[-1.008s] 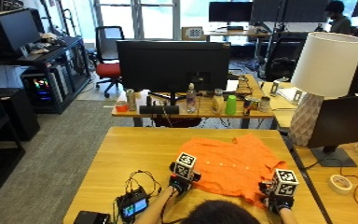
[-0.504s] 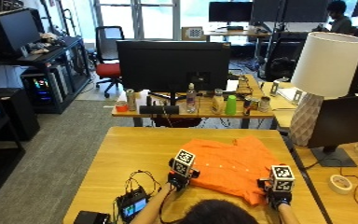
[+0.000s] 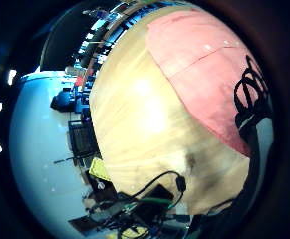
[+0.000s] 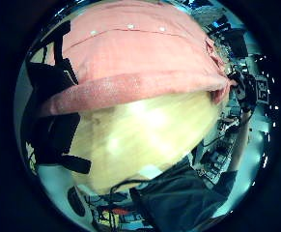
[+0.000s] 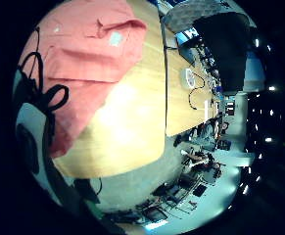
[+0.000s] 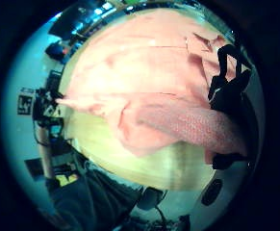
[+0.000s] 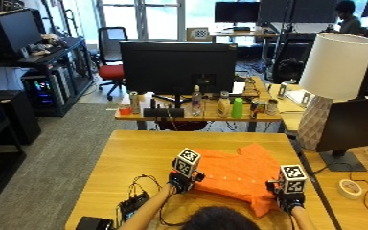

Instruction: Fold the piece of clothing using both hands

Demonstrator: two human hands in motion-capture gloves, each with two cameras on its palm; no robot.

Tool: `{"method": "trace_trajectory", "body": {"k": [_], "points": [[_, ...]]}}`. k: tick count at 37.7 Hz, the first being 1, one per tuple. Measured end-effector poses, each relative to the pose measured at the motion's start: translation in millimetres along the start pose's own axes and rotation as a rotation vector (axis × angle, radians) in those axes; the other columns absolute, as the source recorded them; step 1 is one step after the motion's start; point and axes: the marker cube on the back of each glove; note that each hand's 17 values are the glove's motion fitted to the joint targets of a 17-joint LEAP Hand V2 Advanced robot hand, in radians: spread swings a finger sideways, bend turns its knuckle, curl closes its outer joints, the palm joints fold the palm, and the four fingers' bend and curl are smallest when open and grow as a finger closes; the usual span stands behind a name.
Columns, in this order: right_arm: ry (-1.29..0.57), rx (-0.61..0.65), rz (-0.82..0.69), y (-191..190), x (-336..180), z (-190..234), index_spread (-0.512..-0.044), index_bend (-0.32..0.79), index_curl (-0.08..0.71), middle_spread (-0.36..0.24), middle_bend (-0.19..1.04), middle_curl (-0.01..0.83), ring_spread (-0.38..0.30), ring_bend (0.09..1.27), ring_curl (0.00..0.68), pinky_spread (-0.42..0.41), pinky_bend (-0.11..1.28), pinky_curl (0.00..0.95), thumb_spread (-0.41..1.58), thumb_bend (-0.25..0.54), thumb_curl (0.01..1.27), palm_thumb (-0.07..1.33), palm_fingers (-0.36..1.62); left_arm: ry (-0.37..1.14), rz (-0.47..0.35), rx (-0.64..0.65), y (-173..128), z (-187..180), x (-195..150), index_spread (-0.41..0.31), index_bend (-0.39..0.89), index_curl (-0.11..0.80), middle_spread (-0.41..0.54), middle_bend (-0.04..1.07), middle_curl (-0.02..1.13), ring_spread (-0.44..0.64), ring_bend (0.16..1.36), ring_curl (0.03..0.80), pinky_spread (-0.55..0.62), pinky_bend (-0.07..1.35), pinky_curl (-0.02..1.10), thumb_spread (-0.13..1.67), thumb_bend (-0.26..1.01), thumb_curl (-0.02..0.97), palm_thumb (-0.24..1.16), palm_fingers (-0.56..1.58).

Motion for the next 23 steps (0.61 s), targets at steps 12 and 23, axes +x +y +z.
{"method": "trace_trajectory", "body": {"k": [12, 23], "points": [[-0.004, -0.036, -0.074, 41.1, -6.5, -53.2, -0.257, 0.17, 0.396, -0.16, 0.4, 0.5, -0.226, 0.7, 0.467, -0.337, 0.69, 0.422, 0.98, -0.006, 0.35, 1.15, 1.33, 0.095, 0.1, -0.097, 53.6, -49.4, -1.3, -0.335, 0.18, 0.46, -0.344, 0.27, 0.47, -0.38, 0.48, 0.406, -0.47, 0.56, 0.4, 1.17, -0.01, 0.268, 0.69, 1.28], [-0.001, -0.008, -0.079, 57.2, -2.8, -112.6, -0.259, 0.17, 0.403, -0.16, 0.4, 0.503, -0.227, 0.7, 0.468, -0.337, 0.69, 0.425, 0.99, -0.01, 0.34, 1.16, 1.33, 0.13, 0.121, -0.039, 82.6, -113.2, -7.7, -0.328, 0.17, 0.459, -0.342, 0.27, 0.48, -0.38, 0.48, 0.412, -0.47, 0.56, 0.4, 1.17, -0.01, 0.265, 0.7, 1.28]]}}
